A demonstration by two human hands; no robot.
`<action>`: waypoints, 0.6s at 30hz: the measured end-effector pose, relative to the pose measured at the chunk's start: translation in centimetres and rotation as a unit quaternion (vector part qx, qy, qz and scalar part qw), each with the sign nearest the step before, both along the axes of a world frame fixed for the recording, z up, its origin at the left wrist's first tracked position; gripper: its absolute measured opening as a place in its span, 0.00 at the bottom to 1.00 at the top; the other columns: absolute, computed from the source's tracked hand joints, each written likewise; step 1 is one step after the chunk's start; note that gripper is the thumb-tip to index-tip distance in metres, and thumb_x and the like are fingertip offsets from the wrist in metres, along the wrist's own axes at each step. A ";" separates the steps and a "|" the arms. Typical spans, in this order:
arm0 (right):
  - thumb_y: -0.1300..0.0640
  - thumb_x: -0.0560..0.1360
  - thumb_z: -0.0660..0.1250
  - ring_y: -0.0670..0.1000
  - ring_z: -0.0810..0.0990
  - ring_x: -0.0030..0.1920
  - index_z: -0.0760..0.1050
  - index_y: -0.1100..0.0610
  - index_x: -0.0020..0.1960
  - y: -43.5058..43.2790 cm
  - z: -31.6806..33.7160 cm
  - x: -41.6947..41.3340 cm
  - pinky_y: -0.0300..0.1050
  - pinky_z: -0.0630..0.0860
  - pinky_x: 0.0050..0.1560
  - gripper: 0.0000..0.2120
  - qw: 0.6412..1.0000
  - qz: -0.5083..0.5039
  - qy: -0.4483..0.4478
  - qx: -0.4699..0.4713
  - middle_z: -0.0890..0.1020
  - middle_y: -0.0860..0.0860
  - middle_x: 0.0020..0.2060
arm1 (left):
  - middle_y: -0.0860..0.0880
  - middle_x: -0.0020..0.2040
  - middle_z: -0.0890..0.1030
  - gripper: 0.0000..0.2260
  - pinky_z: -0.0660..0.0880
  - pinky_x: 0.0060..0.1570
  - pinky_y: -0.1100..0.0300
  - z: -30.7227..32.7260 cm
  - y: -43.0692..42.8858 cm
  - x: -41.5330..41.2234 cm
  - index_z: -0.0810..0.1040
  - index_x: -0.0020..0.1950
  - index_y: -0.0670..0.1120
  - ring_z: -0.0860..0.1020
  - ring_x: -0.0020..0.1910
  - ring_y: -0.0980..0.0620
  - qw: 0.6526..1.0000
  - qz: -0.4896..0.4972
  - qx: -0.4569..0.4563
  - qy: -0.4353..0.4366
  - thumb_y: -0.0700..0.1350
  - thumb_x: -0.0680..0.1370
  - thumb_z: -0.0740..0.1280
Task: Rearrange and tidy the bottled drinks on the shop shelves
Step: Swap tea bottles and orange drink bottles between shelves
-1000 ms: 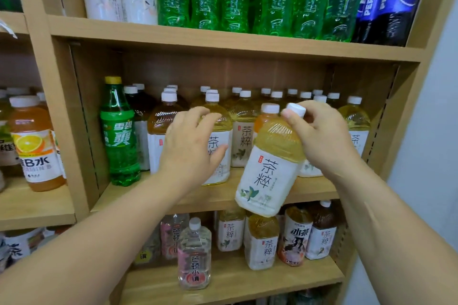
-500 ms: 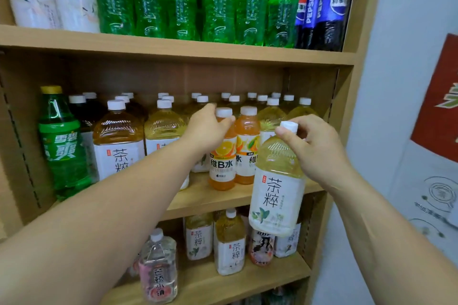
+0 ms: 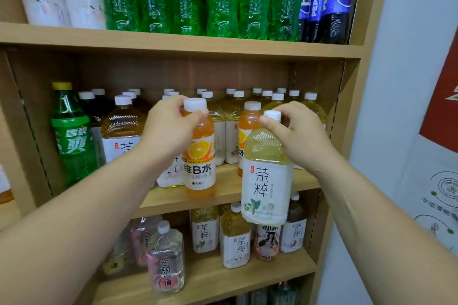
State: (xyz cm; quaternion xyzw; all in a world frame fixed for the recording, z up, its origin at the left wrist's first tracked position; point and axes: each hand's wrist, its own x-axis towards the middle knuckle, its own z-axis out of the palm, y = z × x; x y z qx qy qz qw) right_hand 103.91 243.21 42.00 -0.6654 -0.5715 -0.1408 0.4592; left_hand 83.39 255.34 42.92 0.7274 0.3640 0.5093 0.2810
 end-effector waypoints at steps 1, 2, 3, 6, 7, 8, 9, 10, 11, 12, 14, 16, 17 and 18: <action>0.44 0.80 0.66 0.52 0.76 0.47 0.80 0.58 0.49 0.7 0.2 -0.4 0.48 0.73 0.48 0.17 1.000 0.005 -0.009 0.000 0.78 0.53 0.46 | 0.52 0.52 0.84 0.10 0.81 0.52 0.47 0.0 -0.4 -1.0 0.82 0.59 0.52 0.82 0.52 0.51 1.000 0.003 0.002 0.002 0.52 0.78 0.71; 0.43 0.80 0.66 0.52 0.76 0.48 0.80 0.59 0.49 1.5 0.5 -0.9 0.51 0.73 0.49 0.18 1.000 0.010 -0.017 0.002 0.79 0.53 0.46 | 0.53 0.52 0.84 0.10 0.81 0.52 0.47 0.0 -0.7 -2.0 0.81 0.59 0.53 0.82 0.52 0.52 1.000 0.003 0.002 0.001 0.52 0.78 0.71; 0.43 0.80 0.66 0.53 0.76 0.48 0.80 0.59 0.50 2.2 0.9 -1.5 0.51 0.73 0.49 0.18 1.000 0.015 -0.022 0.005 0.79 0.53 0.46 | 0.54 0.52 0.84 0.10 0.81 0.52 0.46 -0.1 -0.9 -3.0 0.81 0.59 0.54 0.83 0.52 0.52 1.000 0.004 0.000 0.000 0.52 0.79 0.71; 0.42 0.80 0.65 0.51 0.75 0.48 0.80 0.57 0.52 4.7 1.9 -2.7 0.48 0.69 0.46 0.18 0.999 0.029 -0.038 0.006 0.77 0.50 0.47 | 0.55 0.52 0.84 0.10 0.81 0.53 0.45 -0.8 -1.1 -5.5 0.81 0.60 0.55 0.82 0.52 0.53 1.000 0.016 -0.012 -0.006 0.52 0.79 0.70; 0.42 0.80 0.65 0.50 0.74 0.48 0.80 0.56 0.53 5.6 2.2 -3.0 0.47 0.67 0.46 0.17 0.999 0.029 -0.045 0.000 0.75 0.48 0.47 | 0.55 0.51 0.84 0.09 0.81 0.52 0.44 -1.1 -1.1 -6.2 0.81 0.58 0.55 0.82 0.52 0.53 1.000 0.022 -0.015 -0.008 0.52 0.79 0.70; 0.41 0.80 0.65 0.50 0.74 0.48 0.79 0.55 0.53 6.4 2.5 -3.2 0.46 0.66 0.46 0.17 0.998 0.030 -0.055 -0.008 0.74 0.47 0.46 | 0.55 0.50 0.84 0.07 0.81 0.52 0.44 -1.4 -1.1 -6.7 0.81 0.56 0.56 0.83 0.51 0.53 0.999 0.026 -0.016 -0.010 0.53 0.79 0.70; 0.41 0.80 0.65 0.50 0.74 0.47 0.78 0.53 0.52 7.3 2.7 -3.4 0.47 0.66 0.45 0.15 0.997 0.033 -0.064 -0.019 0.72 0.46 0.44 | 0.54 0.49 0.84 0.06 0.81 0.52 0.43 -1.6 -1.1 -7.4 0.81 0.54 0.56 0.83 0.50 0.53 0.999 0.031 -0.015 -0.011 0.53 0.78 0.71; 0.41 0.80 0.65 0.51 0.74 0.47 0.76 0.53 0.50 8.1 2.9 -3.7 0.47 0.65 0.44 0.14 0.996 0.035 -0.074 -0.035 0.71 0.46 0.43 | 0.54 0.48 0.85 0.06 0.81 0.51 0.42 -1.9 -1.1 -8.0 0.82 0.53 0.56 0.83 0.49 0.53 0.999 0.036 -0.014 -0.009 0.54 0.77 0.71; 0.41 0.81 0.65 0.53 0.74 0.46 0.75 0.53 0.50 8.8 3.1 -3.9 0.47 0.65 0.43 0.14 0.994 0.033 -0.085 -0.052 0.71 0.46 0.43 | 0.54 0.48 0.85 0.08 0.81 0.51 0.42 -2.1 -0.9 -8.5 0.82 0.53 0.56 0.83 0.49 0.53 0.999 0.040 -0.012 -0.005 0.55 0.75 0.70; 0.42 0.81 0.65 0.54 0.74 0.47 0.75 0.54 0.51 9.4 3.2 -3.8 0.48 0.65 0.43 0.15 0.993 0.025 -0.093 -0.070 0.72 0.48 0.44 | 0.54 0.48 0.84 0.11 0.81 0.52 0.42 -2.2 -0.7 -8.8 0.82 0.54 0.57 0.83 0.49 0.53 0.999 0.043 -0.011 -0.002 0.57 0.74 0.70; 0.41 0.81 0.65 0.55 0.74 0.47 0.77 0.59 0.55 10.6 3.6 -3.5 0.49 0.68 0.44 0.20 0.991 -0.002 -0.097 -0.097 0.74 0.52 0.47 | 0.55 0.49 0.84 0.12 0.81 0.52 0.43 -2.2 -0.5 -9.4 0.81 0.56 0.56 0.83 0.50 0.53 0.999 0.043 -0.015 0.001 0.57 0.75 0.70; 0.40 0.80 0.65 0.55 0.74 0.44 0.76 0.61 0.53 11.3 4.1 -3.2 0.49 0.69 0.41 0.22 0.988 -0.020 -0.088 -0.122 0.75 0.52 0.42 | 0.55 0.50 0.84 0.10 0.81 0.53 0.43 -2.2 -0.1 -9.7 0.81 0.59 0.55 0.83 0.51 0.53 0.999 0.044 -0.024 -0.003 0.53 0.78 0.70; 0.40 0.80 0.65 0.54 0.73 0.41 0.74 0.60 0.48 11.7 4.3 -3.0 0.47 0.68 0.37 0.21 0.987 -0.023 -0.083 -0.137 0.74 0.51 0.39 | 0.55 0.50 0.84 0.10 0.81 0.53 0.43 -2.2 0.1 -9.8 0.81 0.59 0.55 0.83 0.51 0.53 0.999 0.042 -0.028 -0.006 0.52 0.79 0.70; 0.40 0.80 0.66 0.54 0.72 0.38 0.72 0.59 0.44 11.9 4.5 -2.9 0.47 0.65 0.34 0.22 0.985 -0.023 -0.080 -0.149 0.72 0.51 0.36 | 0.55 0.50 0.84 0.09 0.81 0.53 0.43 -2.2 0.3 -9.8 0.81 0.59 0.55 0.83 0.51 0.53 0.999 0.039 -0.029 -0.007 0.51 0.79 0.70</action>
